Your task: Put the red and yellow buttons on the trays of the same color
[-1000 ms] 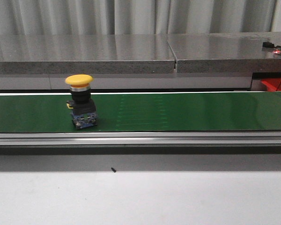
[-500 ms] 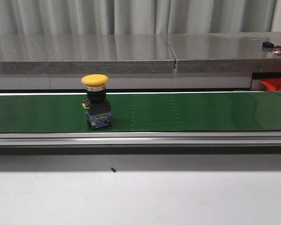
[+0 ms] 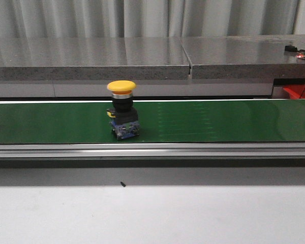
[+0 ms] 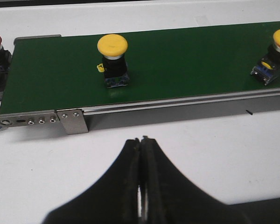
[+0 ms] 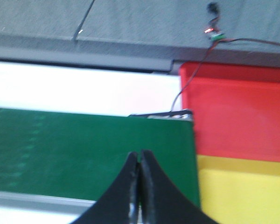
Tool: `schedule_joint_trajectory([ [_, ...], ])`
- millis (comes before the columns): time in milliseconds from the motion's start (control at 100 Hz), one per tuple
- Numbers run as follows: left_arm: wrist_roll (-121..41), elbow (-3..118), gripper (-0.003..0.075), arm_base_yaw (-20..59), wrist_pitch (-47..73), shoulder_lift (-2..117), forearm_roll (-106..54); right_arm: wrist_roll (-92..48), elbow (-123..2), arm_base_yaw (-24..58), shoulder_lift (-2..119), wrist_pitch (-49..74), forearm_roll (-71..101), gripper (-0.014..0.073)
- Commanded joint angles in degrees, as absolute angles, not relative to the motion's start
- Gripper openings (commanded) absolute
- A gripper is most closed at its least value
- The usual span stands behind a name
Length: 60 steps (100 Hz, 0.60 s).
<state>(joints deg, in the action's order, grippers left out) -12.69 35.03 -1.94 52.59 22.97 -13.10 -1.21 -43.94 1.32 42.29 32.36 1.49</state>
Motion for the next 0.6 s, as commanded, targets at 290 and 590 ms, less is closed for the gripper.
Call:
schedule_joint_trajectory([
  [290,-12.7,36.5,-0.0019,-1.4,49.1,23.4,-14.2,-2.3,-59.2,14.2,60.5,43.4,3.5,0.0546],
  [590,-12.7,36.5,-0.0019,-1.4,49.1,23.4,-14.2,-5.7,-72.0,23.4,77.5,55.0,6.5,0.0561],
])
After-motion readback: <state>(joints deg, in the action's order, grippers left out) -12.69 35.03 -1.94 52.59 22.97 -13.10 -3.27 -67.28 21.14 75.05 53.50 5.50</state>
